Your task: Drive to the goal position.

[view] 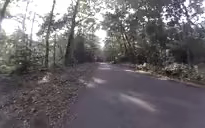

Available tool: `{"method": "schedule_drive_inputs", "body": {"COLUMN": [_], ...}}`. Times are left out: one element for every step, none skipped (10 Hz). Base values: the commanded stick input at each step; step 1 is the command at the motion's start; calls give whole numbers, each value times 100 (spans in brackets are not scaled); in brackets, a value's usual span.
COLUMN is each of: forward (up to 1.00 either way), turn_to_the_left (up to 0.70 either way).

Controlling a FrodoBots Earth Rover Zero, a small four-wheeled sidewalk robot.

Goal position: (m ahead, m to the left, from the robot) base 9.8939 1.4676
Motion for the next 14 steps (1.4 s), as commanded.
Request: {"method": "schedule_drive_inputs", "body": {"forward": [70,70,70,70,70,70,70,70,70,70,70,70,70,70], "turn_to_the_left": [-1,-1,-1,-1,-1,-1,-1,-1,-1,-1,-1,-1,-1,-1]}}
